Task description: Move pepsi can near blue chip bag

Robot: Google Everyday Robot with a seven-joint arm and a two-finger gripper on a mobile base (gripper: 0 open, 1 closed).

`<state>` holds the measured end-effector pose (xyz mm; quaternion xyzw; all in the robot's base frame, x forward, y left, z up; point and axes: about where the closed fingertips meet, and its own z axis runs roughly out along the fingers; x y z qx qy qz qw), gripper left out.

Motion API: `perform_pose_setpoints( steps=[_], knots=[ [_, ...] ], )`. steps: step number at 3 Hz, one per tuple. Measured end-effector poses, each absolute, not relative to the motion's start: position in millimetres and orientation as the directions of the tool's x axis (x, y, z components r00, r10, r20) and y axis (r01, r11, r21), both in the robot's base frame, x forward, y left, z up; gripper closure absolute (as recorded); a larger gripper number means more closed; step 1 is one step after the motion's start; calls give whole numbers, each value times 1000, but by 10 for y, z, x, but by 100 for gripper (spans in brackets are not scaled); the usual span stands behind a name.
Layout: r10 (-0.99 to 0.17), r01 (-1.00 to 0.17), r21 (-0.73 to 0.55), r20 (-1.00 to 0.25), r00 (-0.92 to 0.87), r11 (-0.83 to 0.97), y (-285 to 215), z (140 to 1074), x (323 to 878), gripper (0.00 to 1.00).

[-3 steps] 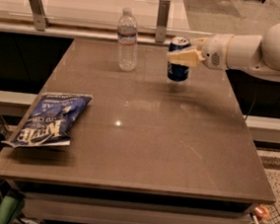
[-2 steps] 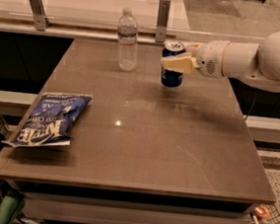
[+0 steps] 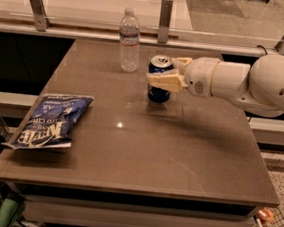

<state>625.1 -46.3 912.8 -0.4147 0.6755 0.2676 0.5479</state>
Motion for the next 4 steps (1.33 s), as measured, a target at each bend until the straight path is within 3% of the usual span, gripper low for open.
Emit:
perform_pose_setpoints(
  steps=[4],
  knots=[
    [-242, -860, -36, -965, -104, 510, 360, 8948, 5533, 100]
  ],
)
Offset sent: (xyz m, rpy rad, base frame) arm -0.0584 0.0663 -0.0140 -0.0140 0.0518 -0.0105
